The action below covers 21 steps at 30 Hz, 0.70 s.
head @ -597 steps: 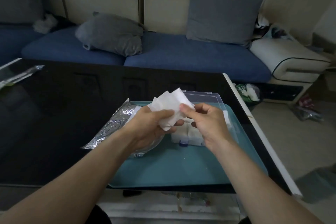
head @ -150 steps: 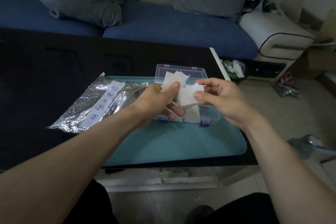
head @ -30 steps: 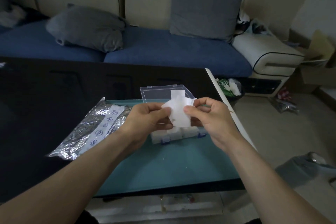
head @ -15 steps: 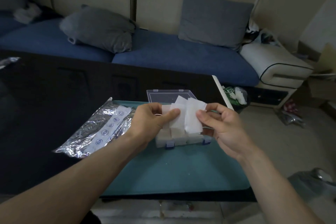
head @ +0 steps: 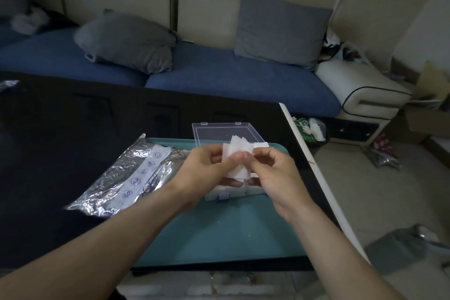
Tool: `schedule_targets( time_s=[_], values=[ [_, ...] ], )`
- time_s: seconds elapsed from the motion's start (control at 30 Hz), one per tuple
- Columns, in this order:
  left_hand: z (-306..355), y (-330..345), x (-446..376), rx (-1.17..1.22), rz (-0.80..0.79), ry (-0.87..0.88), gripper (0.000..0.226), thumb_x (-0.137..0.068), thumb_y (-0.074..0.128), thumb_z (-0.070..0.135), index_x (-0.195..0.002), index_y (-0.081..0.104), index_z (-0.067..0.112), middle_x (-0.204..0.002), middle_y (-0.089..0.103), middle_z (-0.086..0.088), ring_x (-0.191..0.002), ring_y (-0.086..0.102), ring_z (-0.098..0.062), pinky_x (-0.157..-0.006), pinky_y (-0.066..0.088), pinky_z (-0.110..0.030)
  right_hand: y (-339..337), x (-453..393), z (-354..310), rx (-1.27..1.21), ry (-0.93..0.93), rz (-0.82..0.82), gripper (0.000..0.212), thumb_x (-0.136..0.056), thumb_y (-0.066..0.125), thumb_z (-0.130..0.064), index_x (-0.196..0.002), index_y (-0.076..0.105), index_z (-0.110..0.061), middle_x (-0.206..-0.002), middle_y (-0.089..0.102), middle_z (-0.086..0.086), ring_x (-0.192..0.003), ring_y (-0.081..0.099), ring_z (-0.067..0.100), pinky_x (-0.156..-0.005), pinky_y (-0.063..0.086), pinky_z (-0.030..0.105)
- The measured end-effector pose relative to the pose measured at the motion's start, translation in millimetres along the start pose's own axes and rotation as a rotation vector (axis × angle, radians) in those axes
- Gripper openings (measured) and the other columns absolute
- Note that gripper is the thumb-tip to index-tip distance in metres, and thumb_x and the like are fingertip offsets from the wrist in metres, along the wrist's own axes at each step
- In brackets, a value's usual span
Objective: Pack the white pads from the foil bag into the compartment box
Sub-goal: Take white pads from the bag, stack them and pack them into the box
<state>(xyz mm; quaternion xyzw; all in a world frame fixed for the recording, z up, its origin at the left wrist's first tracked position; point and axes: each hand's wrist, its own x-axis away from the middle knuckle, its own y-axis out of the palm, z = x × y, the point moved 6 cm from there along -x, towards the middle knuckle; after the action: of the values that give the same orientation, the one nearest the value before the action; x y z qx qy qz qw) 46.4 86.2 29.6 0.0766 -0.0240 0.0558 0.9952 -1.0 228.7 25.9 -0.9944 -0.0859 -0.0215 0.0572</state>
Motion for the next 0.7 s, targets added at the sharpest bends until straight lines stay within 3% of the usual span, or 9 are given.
schedule_targets(
  time_s=[0.13,0.23,0.37,0.43,0.57,0.7],
  values=[
    [-4.8,-6.5,-2.0,-0.059,0.018,0.008,0.019,-0.095,0.061,0.000,-0.113,0.064,-0.004,-0.095,0.075,-0.019,-0.081,0.073,-0.034,-0.074,0.062,-0.038,2.9,0.4,1.2,-0.137,0.122,-0.065,0.022,-0.092,0.072,-0.027,-0.108,0.068,-0.013,-0.090,0.076,0.003,-0.079,0.072,0.016,-0.062,0.054,0.029],
    [-4.4,-5.3,-1.0,-0.068,-0.027,-0.018,0.017,-0.094,0.061,-0.002,-0.111,0.064,-0.003,-0.091,0.075,-0.021,-0.071,0.073,-0.030,-0.069,0.062,-0.033,-5.6,-0.9,-5.9,-0.072,0.044,-0.072,0.011,-0.093,0.071,-0.020,-0.099,0.073,-0.011,-0.077,0.073,-0.006,-0.071,0.068,0.008,-0.061,0.052,0.024],
    [-4.4,-6.8,-0.5,-0.072,-0.029,-0.045,0.009,-0.094,0.060,-0.004,-0.101,0.064,0.000,-0.077,0.074,-0.020,-0.059,0.071,-0.021,-0.060,0.058,-0.024,-20.9,-5.3,-5.0,-0.179,0.043,0.039,0.014,-0.087,0.076,-0.019,-0.098,0.074,-0.010,-0.082,0.071,-0.002,-0.072,0.065,0.009,-0.060,0.052,0.024],
    [-2.3,-4.8,-1.3,-0.048,-0.044,-0.046,0.008,-0.093,0.062,-0.001,-0.100,0.065,-0.002,-0.079,0.073,-0.019,-0.063,0.070,-0.023,-0.061,0.058,-0.027,-23.4,-6.1,-5.5,-0.184,0.039,0.063,0.017,-0.085,0.079,-0.018,-0.097,0.074,-0.008,-0.083,0.072,0.001,-0.073,0.066,0.011,-0.058,0.052,0.023],
    [-2.2,-0.9,0.0,-0.071,-0.060,-0.031,0.018,-0.093,0.066,0.009,-0.107,0.067,-0.002,-0.090,0.076,-0.016,-0.075,0.073,-0.028,-0.066,0.061,-0.033,-12.7,0.3,-10.6,-0.076,-0.019,-0.040,0.009,-0.088,0.075,-0.019,-0.092,0.076,-0.011,-0.077,0.073,-0.003,-0.072,0.068,0.009,-0.058,0.052,0.024],
    [-1.3,-4.9,1.5,-0.249,-0.016,0.014,0.016,-0.093,0.066,0.010,-0.106,0.067,0.001,-0.092,0.076,-0.011,-0.065,0.072,-0.026,-0.064,0.061,-0.037,-2.9,3.5,-14.6,0.194,-0.113,-0.089,0.019,-0.099,0.061,-0.030,-0.102,0.073,-0.016,-0.087,0.072,0.001,-0.070,0.068,0.009,-0.059,0.053,0.026]
  ],
)
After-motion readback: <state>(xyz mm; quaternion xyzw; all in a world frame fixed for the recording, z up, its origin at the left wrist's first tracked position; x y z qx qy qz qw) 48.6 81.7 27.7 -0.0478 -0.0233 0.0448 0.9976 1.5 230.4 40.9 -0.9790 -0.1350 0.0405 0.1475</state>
